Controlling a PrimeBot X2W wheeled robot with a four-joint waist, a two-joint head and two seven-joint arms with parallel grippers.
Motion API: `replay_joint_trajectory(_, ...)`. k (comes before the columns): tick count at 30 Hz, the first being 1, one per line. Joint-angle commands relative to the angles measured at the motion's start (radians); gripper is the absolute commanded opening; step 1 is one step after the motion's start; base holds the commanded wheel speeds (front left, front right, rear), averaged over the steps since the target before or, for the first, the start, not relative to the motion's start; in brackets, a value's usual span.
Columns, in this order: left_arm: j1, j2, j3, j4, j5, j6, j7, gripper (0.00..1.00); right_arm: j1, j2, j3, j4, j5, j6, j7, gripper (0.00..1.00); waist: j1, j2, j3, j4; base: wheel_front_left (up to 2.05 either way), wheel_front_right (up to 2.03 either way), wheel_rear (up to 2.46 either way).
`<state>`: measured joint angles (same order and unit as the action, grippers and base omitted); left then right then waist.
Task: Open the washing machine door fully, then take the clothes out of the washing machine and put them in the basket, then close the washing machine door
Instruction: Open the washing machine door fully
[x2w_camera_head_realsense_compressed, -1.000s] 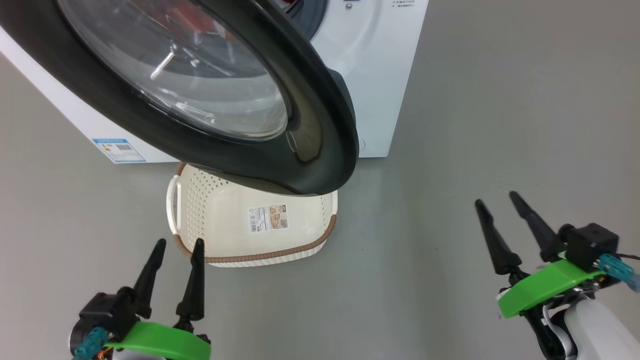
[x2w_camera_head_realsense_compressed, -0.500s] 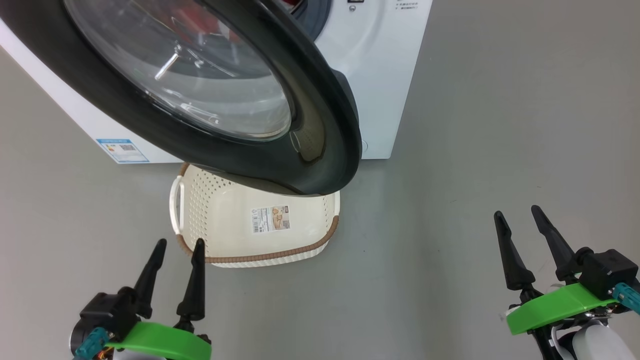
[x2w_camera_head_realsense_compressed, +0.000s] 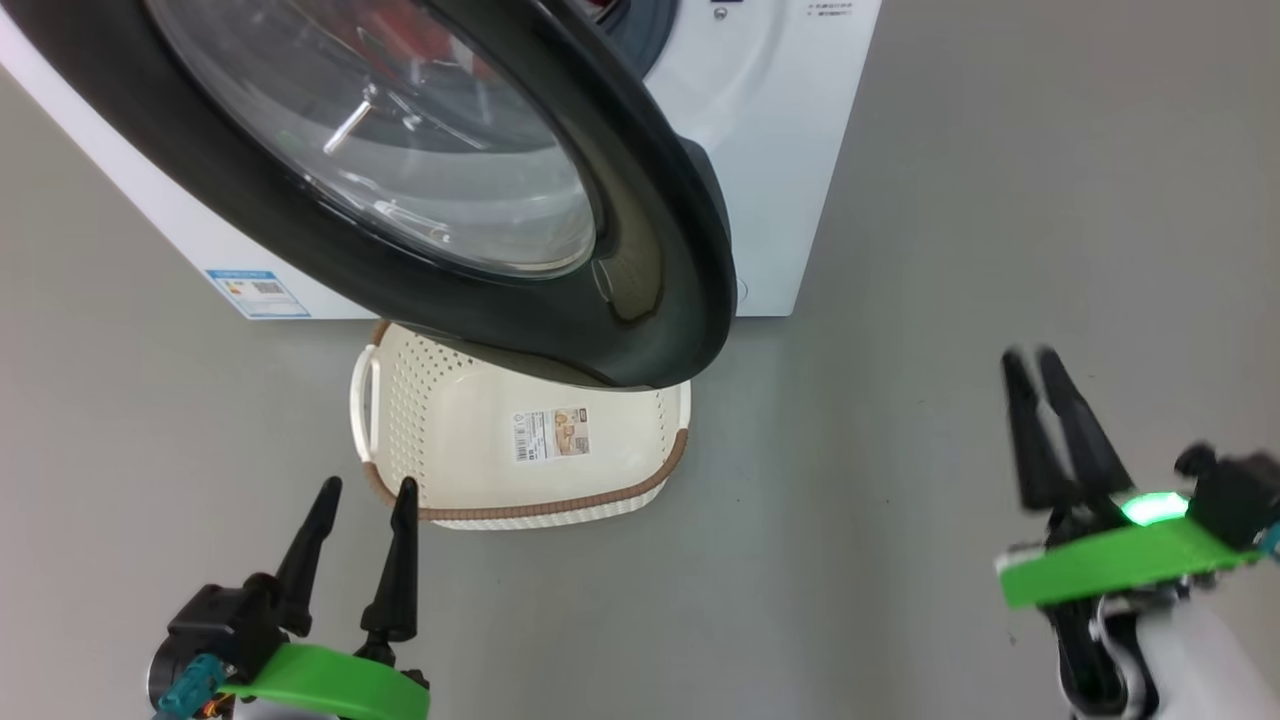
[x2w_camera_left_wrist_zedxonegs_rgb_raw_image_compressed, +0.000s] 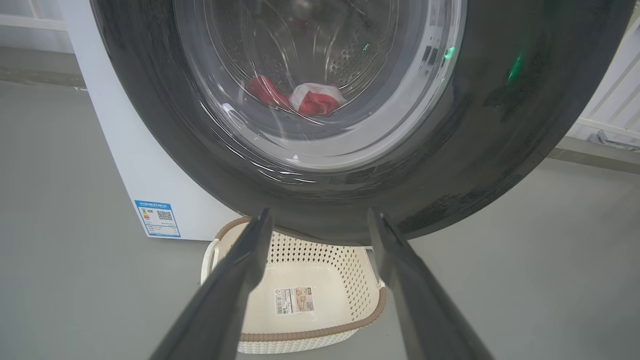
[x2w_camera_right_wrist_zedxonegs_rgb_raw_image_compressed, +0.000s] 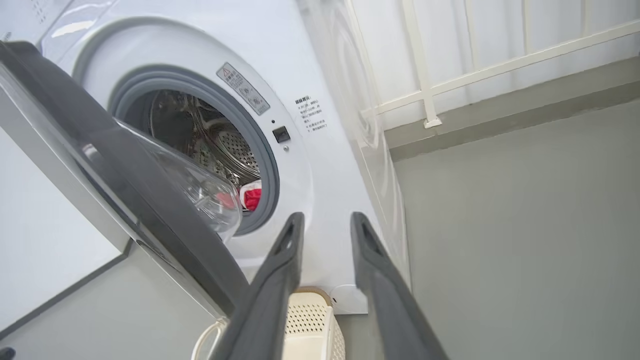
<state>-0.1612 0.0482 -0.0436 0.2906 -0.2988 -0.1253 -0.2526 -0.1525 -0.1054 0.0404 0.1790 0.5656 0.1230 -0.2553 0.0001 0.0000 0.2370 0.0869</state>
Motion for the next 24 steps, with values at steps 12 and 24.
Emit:
replay_joint_trajectory(12, -0.006, 0.004, -0.028, -0.021, -0.008, -0.005, -0.009, 1.00, -0.267, -0.102, 0.237, -0.019, 0.489, 0.008, -0.006, 0.00, -0.0001, 0.0000, 0.013, 0.062, 0.00, 0.00, 0.00)
replay_joint_trajectory(24, -0.029, 0.002, -0.105, -0.016, -0.053, -0.005, -0.009, 1.00, -0.507, -0.243, 0.419, 0.053, 0.968, 0.008, 0.199, 0.00, -0.0001, 0.0000, 0.058, 0.140, 0.00, 0.00, 0.00)
